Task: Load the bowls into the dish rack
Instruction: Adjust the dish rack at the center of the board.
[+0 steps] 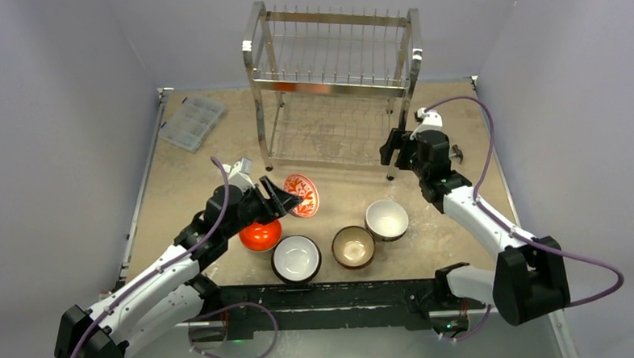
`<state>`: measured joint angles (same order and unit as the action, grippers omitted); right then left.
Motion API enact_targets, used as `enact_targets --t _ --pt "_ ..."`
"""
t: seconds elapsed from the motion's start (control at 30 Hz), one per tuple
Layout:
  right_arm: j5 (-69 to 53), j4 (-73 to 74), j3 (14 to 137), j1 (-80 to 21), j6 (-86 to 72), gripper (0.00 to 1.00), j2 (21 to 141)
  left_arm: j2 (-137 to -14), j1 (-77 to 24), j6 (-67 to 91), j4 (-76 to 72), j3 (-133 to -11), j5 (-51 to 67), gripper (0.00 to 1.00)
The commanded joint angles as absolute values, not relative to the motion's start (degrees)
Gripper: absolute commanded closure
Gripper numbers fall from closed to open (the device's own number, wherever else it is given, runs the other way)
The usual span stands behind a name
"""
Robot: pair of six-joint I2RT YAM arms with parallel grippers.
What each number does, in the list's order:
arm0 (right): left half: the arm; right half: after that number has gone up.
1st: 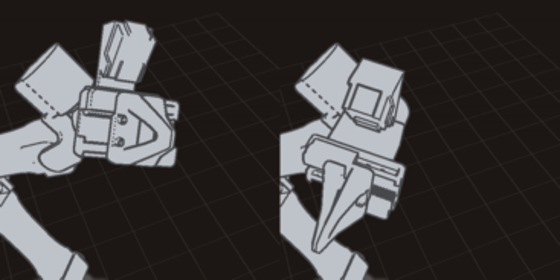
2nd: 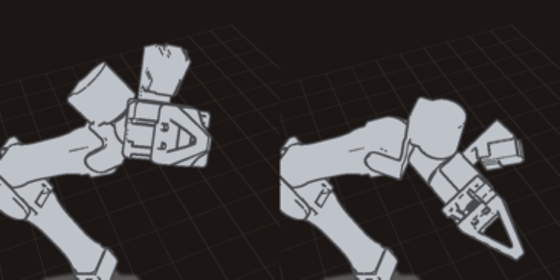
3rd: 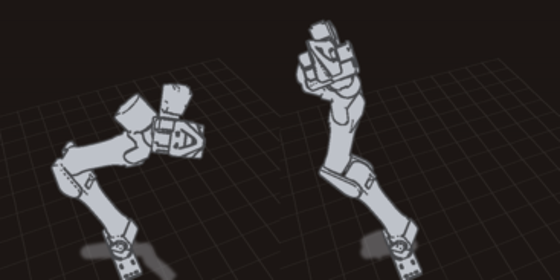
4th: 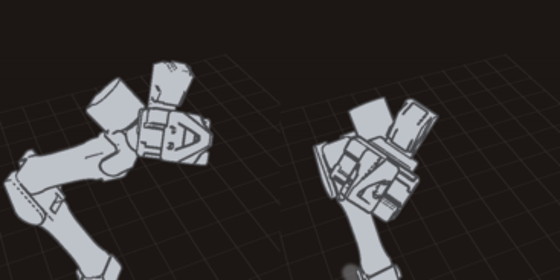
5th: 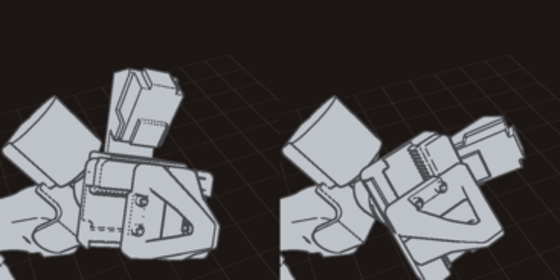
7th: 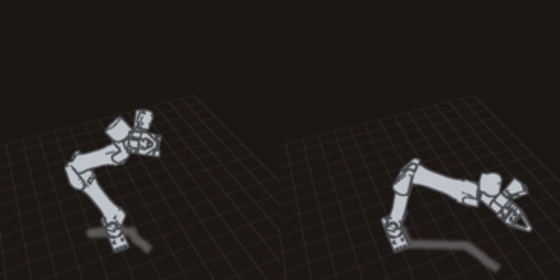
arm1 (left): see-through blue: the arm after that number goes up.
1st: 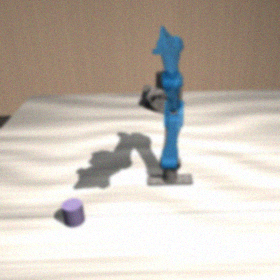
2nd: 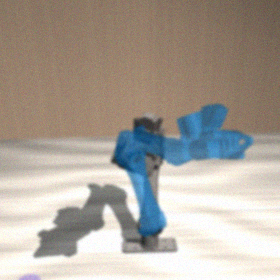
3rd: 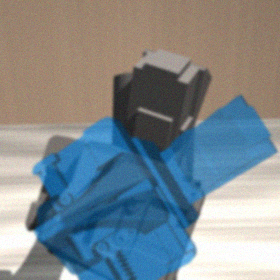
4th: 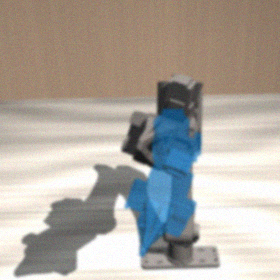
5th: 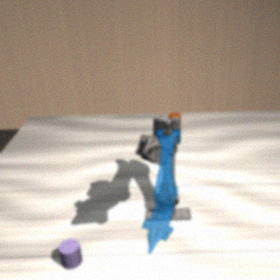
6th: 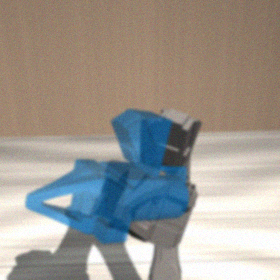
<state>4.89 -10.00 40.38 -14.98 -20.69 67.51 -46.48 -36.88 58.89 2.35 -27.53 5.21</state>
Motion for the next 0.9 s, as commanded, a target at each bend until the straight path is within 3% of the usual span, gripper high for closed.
enact_targets --t 0.0,0.3,0.47,0.63,0.73,0.87 --pt "5.88 -15.39 44.71 -14.77 -17.06 0.17 69.06 -44.54 -36.94 57.77 -2.19 -29.99 5.49 1.0" --pt "1.59 -20.65 43.84 -14.7 -15.36 0.34 70.04 -45.72 -37.0 57.3 -5.1 -29.62 8.7 1.0" --pt "-1.39 -20.65 42.7 -14.7 -14.46 0.49 68.44 -45.98 -37.0 55.56 -2.62 -31.51 8.14 1.0" --pt "-4.17 -20.29 41.24 -14.7 -14.37 0.85 66.57 -45.21 -37.05 53.64 -0.11 -32.99 6.37 1.0" --pt "-6.09 -19.46 41.06 -14.71 -14.03 1.0 65.49 -45.0 -36.95 52.76 2.82 -33.88 5.28 1.0" --pt "-13.34 -16.5 40.58 -14.68 -14.03 1.0 63.42 -44.82 -36.99 51.81 3.34 -34.43 4.78 1.0"
